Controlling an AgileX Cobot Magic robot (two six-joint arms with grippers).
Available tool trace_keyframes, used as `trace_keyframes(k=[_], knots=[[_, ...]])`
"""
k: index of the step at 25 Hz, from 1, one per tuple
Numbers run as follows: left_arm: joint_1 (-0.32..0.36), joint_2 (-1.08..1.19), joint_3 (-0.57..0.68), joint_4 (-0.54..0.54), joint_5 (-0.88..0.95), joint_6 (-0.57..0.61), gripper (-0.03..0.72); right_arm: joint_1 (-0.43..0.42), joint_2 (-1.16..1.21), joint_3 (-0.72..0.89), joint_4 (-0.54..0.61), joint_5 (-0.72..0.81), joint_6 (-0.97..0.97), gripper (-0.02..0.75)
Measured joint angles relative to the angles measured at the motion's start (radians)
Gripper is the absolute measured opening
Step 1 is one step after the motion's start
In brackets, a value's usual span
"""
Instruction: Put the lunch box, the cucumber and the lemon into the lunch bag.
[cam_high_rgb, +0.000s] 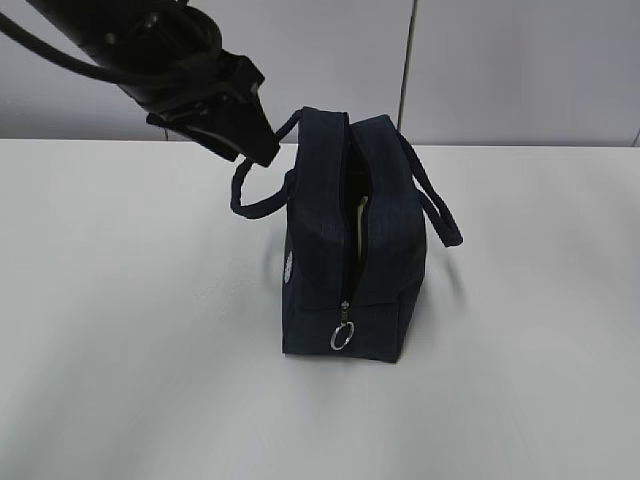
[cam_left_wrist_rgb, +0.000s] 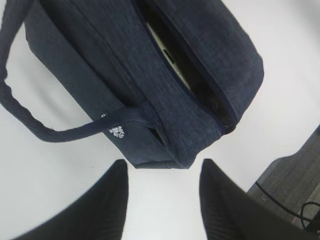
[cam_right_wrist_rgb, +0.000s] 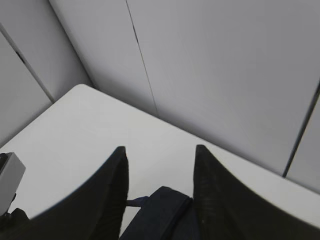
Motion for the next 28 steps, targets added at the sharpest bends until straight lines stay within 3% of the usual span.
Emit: trace_keyframes(k=[6, 11, 18, 24, 28], knots=[[-0.001, -0.049, 0.0, 0.022, -0.107, 0.0, 0.321, 0.0, -0.145, 0.009, -0.054, -0.061, -0.006, 0.324], [-0.002, -0.08, 0.0, 0.056, -0.165, 0.0, 0.321, 0.0, -0.283, 0.115, -0.072, -0.163, -0.006, 0.324], [-0.005, -0.137, 0.042, 0.085, -0.297, 0.0, 0.29, 0.0, -0.53, 0.48, -0.074, -0.387, -0.033, 0.324], [-0.007, -0.247, 0.235, 0.114, -0.498, 0.0, 0.276, 0.0, -0.728, 0.834, -0.055, -0.529, -0.048, 0.324], [-0.007, -0.337, 0.363, 0.145, -0.584, 0.0, 0.274, 0.0, -0.82, 1.009, 0.035, -0.537, -0.106, 0.324]])
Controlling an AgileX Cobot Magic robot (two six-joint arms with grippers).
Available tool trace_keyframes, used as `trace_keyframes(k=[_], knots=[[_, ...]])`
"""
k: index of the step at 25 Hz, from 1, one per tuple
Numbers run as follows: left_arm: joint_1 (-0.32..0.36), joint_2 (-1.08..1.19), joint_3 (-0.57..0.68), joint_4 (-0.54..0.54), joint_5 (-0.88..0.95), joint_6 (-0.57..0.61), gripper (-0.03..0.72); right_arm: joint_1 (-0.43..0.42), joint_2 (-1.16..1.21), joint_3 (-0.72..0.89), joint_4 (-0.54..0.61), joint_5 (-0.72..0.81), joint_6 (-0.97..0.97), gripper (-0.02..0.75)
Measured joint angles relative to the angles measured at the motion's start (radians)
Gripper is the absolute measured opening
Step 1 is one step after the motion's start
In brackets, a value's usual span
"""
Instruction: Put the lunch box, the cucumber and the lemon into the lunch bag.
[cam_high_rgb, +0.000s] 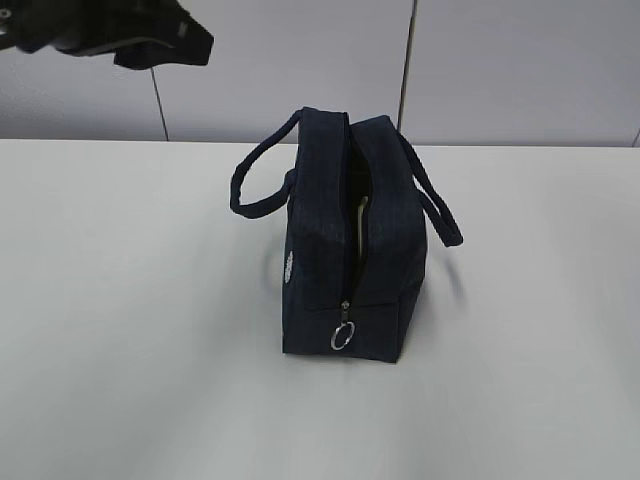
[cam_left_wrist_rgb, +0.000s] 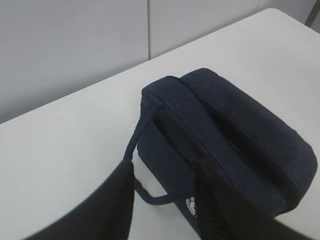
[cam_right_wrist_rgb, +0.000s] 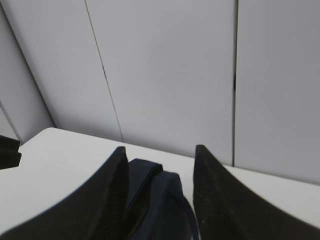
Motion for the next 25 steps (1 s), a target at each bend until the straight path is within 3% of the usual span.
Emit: trace_keyframes(k=[6, 11, 17, 25], knots=[[0.0, -0.133, 0.143, 0.047, -0.023, 0.0, 0.274, 0.0, -0.092, 0.159, 0.194, 0.041, -0.115, 0.324], [0.0, -0.252, 0.258, 0.048, -0.027, 0.0, 0.273, 0.0, -0.116, 0.219, 0.332, 0.164, -0.206, 0.324], [0.0, -0.354, 0.336, 0.048, -0.027, 0.0, 0.269, 0.0, -0.116, 0.226, 0.38, 0.236, -0.234, 0.324], [0.0, -0.368, 0.34, 0.048, 0.025, 0.0, 0.258, 0.0, -0.101, 0.226, 0.486, 0.14, -0.261, 0.324]])
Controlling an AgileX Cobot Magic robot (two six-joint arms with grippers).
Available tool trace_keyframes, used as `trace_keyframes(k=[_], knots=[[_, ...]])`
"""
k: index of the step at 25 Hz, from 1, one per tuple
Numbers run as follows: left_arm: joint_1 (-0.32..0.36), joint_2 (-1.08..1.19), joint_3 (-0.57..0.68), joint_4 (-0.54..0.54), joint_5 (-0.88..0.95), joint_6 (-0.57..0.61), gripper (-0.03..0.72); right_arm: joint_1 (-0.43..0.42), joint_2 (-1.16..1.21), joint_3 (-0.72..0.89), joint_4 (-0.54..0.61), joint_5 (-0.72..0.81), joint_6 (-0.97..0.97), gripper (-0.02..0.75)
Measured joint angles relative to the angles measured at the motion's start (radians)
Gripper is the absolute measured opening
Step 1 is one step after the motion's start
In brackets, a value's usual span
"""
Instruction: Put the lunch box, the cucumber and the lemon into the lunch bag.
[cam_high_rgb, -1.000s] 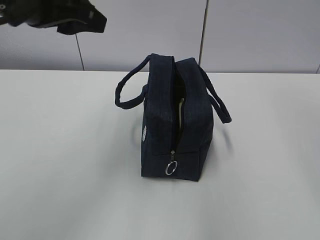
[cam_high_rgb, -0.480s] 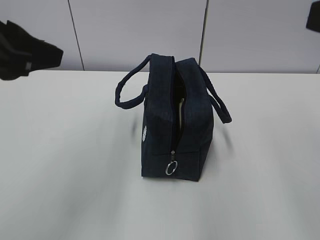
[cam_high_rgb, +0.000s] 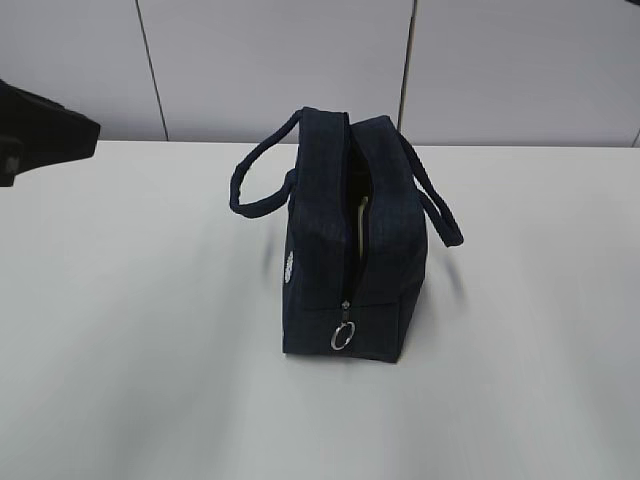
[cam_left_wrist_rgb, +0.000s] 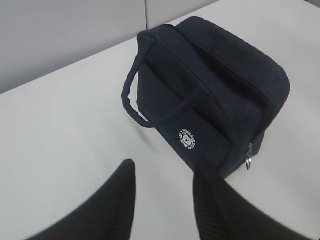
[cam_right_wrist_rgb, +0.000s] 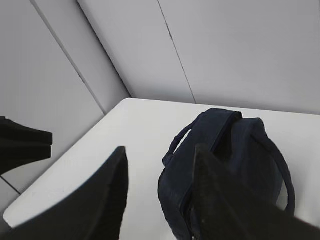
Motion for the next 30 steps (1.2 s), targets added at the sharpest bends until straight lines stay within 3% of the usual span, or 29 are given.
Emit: trace_keyframes(k=[8, 12, 23, 27, 30], knots=[[0.0, 0.0, 0.0, 0.0, 0.008, 0.0, 0.251, 0.0, 0.12, 0.0, -0.033, 0.06, -0.084, 0.324], [0.0, 0.0, 0.0, 0.0, 0.011, 0.0, 0.249, 0.001, 0.149, -0.031, -0.088, -0.008, -0.111, 0.324], [0.0, 0.0, 0.0, -0.042, 0.029, 0.0, 0.249, 0.002, 0.276, -0.349, -0.351, 0.036, -0.115, 0.324], [0.0, 0.0, 0.0, -0.049, 0.029, 0.0, 0.249, 0.07, 0.296, -0.402, -0.47, 0.058, -0.093, 0.324], [0.0, 0.0, 0.0, -0.051, 0.029, 0.0, 0.249, 0.187, 0.313, -0.408, -0.574, 0.071, -0.023, 0.324]])
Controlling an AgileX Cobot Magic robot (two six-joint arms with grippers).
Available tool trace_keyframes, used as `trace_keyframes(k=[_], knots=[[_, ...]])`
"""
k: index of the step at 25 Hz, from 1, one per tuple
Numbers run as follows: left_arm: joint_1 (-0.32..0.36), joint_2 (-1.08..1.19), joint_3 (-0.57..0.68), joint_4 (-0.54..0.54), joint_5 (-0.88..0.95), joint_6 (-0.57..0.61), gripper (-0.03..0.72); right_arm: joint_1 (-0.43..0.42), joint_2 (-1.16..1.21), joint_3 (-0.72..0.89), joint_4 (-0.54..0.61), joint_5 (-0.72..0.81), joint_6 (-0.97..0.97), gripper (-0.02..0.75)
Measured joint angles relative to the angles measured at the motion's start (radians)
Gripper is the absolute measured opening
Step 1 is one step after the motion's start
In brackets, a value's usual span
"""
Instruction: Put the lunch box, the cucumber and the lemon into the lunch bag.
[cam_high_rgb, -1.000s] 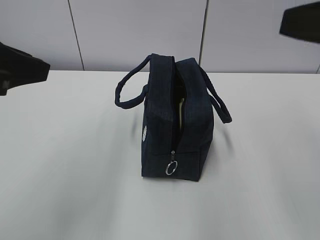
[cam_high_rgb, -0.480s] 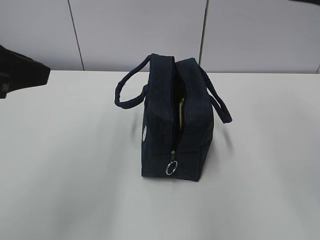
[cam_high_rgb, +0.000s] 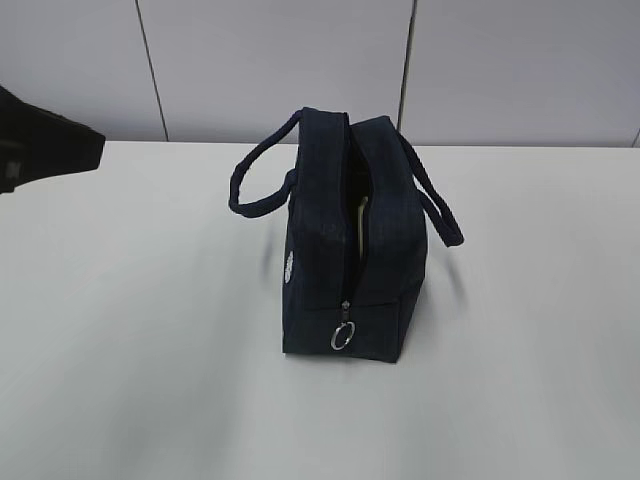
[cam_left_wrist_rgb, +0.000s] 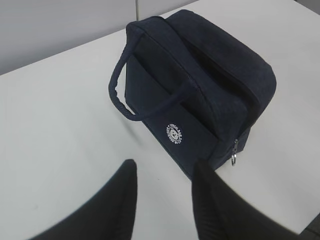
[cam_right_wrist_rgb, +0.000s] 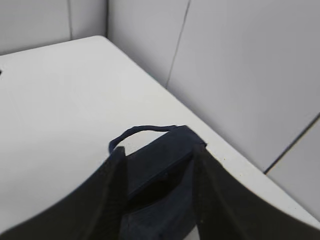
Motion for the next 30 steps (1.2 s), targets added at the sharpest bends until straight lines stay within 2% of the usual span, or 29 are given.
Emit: trace_keyframes(k=[5, 10, 14, 21, 30], knots=[[0.0, 0.0, 0.0, -0.012, 0.0, 0.0, 0.248, 0.207, 0.076, 0.0, -0.249, 0.024, 0.255, 0.324], [0.0, 0.0, 0.0, -0.014, 0.0, 0.0, 0.248, 0.345, 0.161, 0.052, -0.397, 0.036, 0.49, 0.324], [0.0, -0.002, 0.0, -0.014, 0.0, 0.0, 0.248, 0.381, 0.198, 0.136, -0.42, 0.022, 0.622, 0.324], [0.0, -0.049, 0.0, -0.014, 0.0, -0.002, 0.248, 0.438, 0.258, 0.315, -0.425, -0.132, 0.886, 0.325], [0.0, -0.126, 0.0, -0.012, 0.013, -0.004, 0.248, 0.44, 0.391, 0.345, -0.413, -0.289, 1.082, 0.328]])
